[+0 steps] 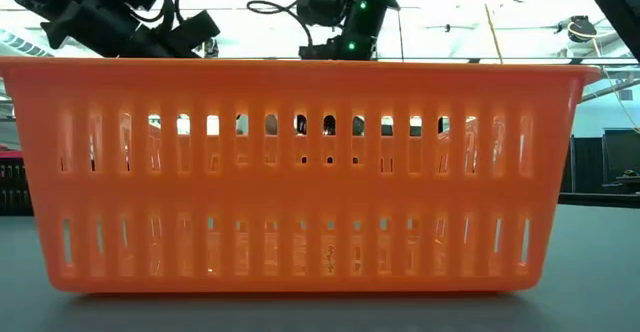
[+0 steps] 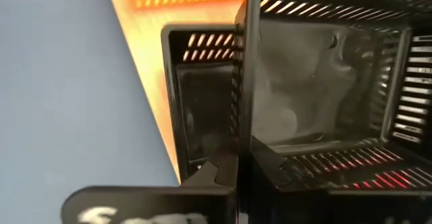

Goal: Stack baskets on shelf by color
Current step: Stack the right black bin on top of the black bin on the shelf, then stack the right orange bin on top of the orange bin on the shelf

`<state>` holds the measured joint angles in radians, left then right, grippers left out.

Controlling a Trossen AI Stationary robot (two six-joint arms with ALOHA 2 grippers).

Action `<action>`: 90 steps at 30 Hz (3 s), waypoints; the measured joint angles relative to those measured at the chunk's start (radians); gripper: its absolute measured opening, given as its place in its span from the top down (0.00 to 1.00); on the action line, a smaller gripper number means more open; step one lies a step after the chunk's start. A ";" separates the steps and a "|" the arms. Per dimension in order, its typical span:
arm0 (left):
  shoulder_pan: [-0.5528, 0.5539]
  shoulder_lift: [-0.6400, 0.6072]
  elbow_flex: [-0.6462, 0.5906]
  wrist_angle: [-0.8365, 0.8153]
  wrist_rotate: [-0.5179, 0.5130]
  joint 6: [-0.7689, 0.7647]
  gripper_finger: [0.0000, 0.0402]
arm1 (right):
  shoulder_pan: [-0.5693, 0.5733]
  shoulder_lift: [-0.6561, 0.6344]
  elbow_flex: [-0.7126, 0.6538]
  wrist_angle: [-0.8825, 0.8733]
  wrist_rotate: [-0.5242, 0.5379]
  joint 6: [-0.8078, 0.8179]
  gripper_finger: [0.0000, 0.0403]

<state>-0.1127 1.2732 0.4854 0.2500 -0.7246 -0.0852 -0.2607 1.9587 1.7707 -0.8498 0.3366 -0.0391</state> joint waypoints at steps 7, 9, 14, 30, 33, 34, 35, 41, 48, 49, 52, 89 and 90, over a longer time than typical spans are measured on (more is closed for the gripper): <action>-0.001 0.000 0.000 0.000 0.000 -0.033 0.91 | 0.000 -0.001 -0.027 0.007 -0.002 -0.025 0.89; -0.004 0.000 0.000 -0.003 0.000 -0.045 0.91 | 0.000 0.000 -0.034 0.009 -0.002 -0.033 0.85; -0.016 0.000 0.000 -0.021 0.001 -0.055 0.91 | 0.000 0.000 -0.044 0.041 -0.001 -0.059 0.75; -0.018 0.000 0.000 -0.097 0.001 -0.124 0.91 | 0.073 -0.058 -0.044 0.181 -0.006 -0.145 0.67; -0.023 0.000 0.000 -0.112 0.000 -0.156 0.91 | 0.105 -0.087 -0.044 0.186 -0.026 -0.156 0.67; -0.027 0.000 0.000 -0.121 0.000 -0.165 0.91 | 0.114 -0.096 -0.049 0.199 -0.047 -0.159 0.67; -0.033 0.000 0.000 -0.131 0.001 -0.175 0.91 | 0.121 -0.106 -0.065 0.224 -0.078 -0.162 0.67; -0.061 0.000 0.000 -0.238 0.001 -0.294 0.91 | 0.150 -0.169 -0.300 0.481 -0.298 -0.160 0.67; -0.071 0.000 0.000 -0.372 0.010 -0.496 0.91 | 0.182 -0.258 -0.673 1.093 -0.543 -0.031 0.67; -0.066 0.000 0.000 -0.381 0.019 -0.519 0.91 | 0.186 -0.265 -0.721 1.175 -0.559 -0.025 0.67; -0.029 0.000 0.000 -0.403 0.107 -0.586 0.91 | 0.195 -0.299 -0.834 1.375 -0.577 -0.025 0.67; -0.012 0.000 0.229 -0.484 0.327 -0.281 0.91 | 0.200 -0.413 -1.050 1.596 -0.350 -0.186 0.67; -0.014 0.000 0.229 -0.484 0.313 -0.281 0.91 | 0.201 -0.413 -1.050 1.594 -0.367 -0.188 0.67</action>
<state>-0.1268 1.2732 0.7143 -0.2344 -0.4118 -0.3659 -0.0602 1.5455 0.7204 0.7438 -0.0306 -0.2275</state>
